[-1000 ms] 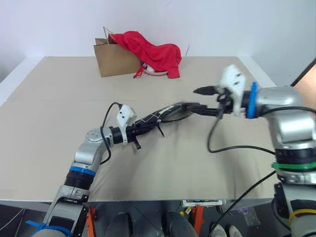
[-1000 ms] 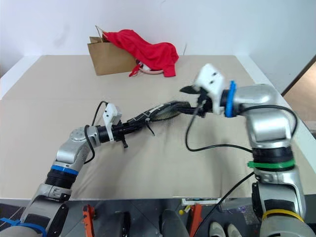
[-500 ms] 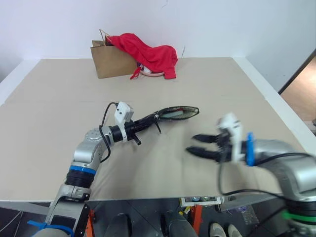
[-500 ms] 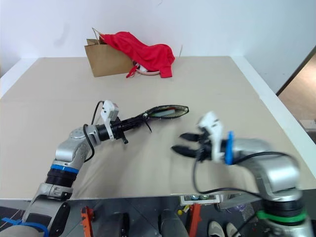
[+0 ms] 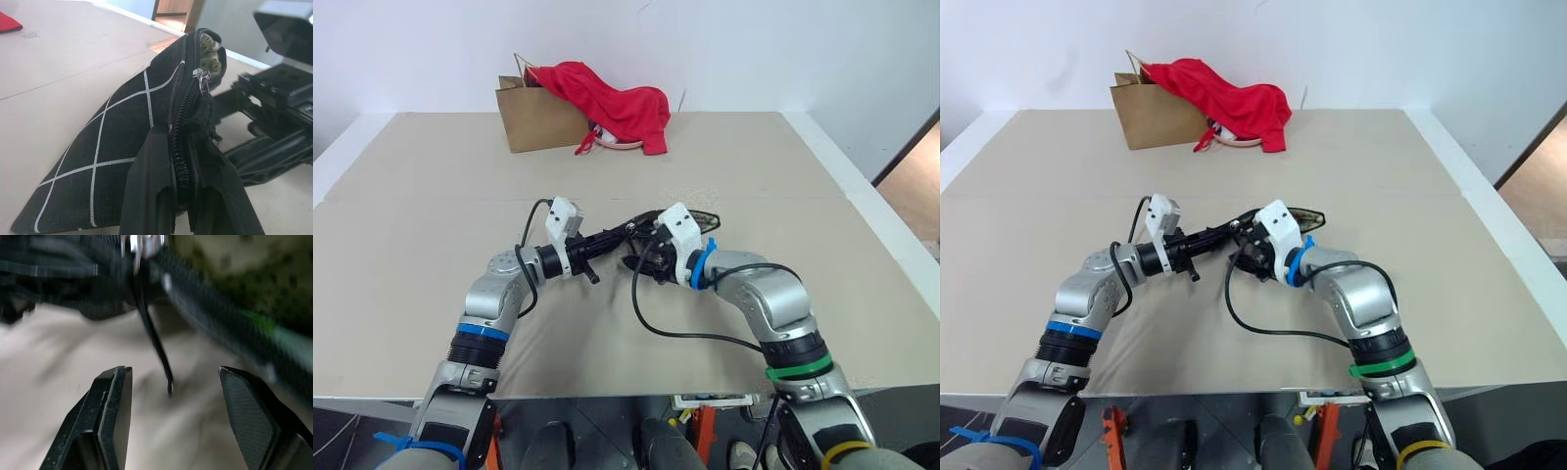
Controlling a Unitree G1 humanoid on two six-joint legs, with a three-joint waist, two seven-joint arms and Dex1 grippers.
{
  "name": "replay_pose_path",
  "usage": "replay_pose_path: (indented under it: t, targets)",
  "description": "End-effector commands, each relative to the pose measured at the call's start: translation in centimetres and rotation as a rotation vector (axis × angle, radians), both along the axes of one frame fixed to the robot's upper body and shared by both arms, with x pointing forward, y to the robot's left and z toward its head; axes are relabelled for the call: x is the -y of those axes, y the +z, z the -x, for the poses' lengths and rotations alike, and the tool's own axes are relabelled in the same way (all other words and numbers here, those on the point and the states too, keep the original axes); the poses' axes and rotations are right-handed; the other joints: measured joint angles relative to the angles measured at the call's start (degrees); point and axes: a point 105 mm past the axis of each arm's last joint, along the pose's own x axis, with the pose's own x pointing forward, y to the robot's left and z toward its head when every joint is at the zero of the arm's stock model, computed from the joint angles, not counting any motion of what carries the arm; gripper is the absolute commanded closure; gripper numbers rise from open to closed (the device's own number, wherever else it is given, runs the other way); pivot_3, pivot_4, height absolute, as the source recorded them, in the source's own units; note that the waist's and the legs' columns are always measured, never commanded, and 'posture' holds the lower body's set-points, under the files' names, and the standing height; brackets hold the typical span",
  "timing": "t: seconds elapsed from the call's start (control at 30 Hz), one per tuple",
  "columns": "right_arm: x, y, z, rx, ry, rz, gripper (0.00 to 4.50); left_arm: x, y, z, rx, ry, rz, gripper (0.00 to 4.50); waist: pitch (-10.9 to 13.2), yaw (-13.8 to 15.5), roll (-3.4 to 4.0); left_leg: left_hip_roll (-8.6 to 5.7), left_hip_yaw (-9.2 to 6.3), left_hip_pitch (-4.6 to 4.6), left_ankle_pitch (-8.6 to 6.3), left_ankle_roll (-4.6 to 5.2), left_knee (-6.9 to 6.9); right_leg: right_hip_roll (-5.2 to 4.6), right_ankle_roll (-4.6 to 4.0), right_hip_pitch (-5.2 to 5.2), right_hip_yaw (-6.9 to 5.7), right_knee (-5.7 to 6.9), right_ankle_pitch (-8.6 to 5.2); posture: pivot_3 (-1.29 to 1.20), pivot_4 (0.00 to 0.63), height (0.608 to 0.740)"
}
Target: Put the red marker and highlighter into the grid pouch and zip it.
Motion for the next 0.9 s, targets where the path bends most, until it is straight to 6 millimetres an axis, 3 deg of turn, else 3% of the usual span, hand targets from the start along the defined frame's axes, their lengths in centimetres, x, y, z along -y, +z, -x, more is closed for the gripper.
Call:
replay_pose_path:
  t: [0.03, 0.23, 0.4, 0.53, 0.6, 0.73, 0.83, 0.9]
  targets:
    - [-0.8, 1.7, -0.1, 0.058, 0.03, -0.021, 1.93, 0.1, 1.7, 0.1, 0.064, -0.008, 0.011, 4.5, 0.0, 0.0, 0.0, 0.0, 0.0, 0.0, 0.0, 0.0, 0.0, 0.0, 0.0, 0.0, -0.01, 0.0, 0.0, 0.0, 0.15, 0.74]
    - [-0.1, 1.8, -0.1, 0.077, 0.034, -0.018, 4.46, 0.1, 1.6, 0.2, 0.068, -0.002, 0.009, 4.5, 0.0, 0.0, 0.0, 0.0, -0.01, 0.0, 0.0, 0.0, 0.02, 0.0, 0.03, 0.0, -0.03, 0.0, -0.01, 0.0, 0.15, 0.74]
    - [1.3, 1.8, -0.1, 0.08, 0.017, -0.005, 4.46, -0.1, 1.6, 0.1, 0.073, 0.003, 0.002, 4.5, 0.0, 0.0, 0.0, 0.0, -0.02, 0.0, 0.0, 0.0, 0.02, 0.0, 0.03, 0.0, -0.04, 0.0, -0.01, 0.0, 0.15, 0.74]
    - [3.8, 1.4, 0.0, 0.073, -0.03, 0.05, 4.46, -0.4, 1.5, 0.1, 0.083, 0.009, -0.018, 4.5, 0.0, 0.0, 0.0, -0.02, -0.02, -0.01, 0.0, 0.0, 0.02, -0.02, 0.03, 0.01, -0.04, 0.0, -0.01, 0.0, 0.15, 0.74]
    - [6.7, 1.2, -0.2, 0.082, -0.092, 0.114, 4.46, -0.5, 1.3, 0.2, 0.085, 0.011, -0.024, 4.5, 0.0, 0.1, 0.0, -0.03, -0.03, -0.02, 0.0, 0.0, 0.01, -0.02, 0.04, 0.01, -0.04, -0.01, -0.01, 0.0, 0.15, 0.74]
    - [14.6, 2.2, -1.1, 0.103, -0.292, 0.229, 4.46, -0.8, 1.3, 0.4, 0.076, 0.015, -0.011, 4.5, 0.0, 0.2, 0.0, -0.1, 0.0, -0.04, 0.0, 0.0, 0.02, -0.12, 0.05, 0.01, -0.03, -0.04, -0.02, 0.0, 0.15, 0.74]
    - [17.7, 3.2, -1.2, 0.117, -0.361, 0.265, 4.46, -0.8, 1.3, 0.4, 0.076, 0.015, -0.013, 4.5, 0.0, 0.2, -0.01, -0.14, 0.02, -0.03, 0.0, 0.0, 0.02, -0.14, 0.09, 0.01, 0.01, -0.06, -0.02, 0.0, 0.15, 0.74]
    - [18.4, 3.5, -1.2, 0.119, -0.369, 0.271, 4.46, -0.8, 1.3, 0.5, 0.076, 0.015, -0.014, 4.5, 0.0, 0.1, -0.01, -0.12, 0.02, -0.02, 0.0, 0.0, 0.01, -0.13, 0.09, 0.02, 0.0, -0.06, -0.02, 0.0, 0.15, 0.74]
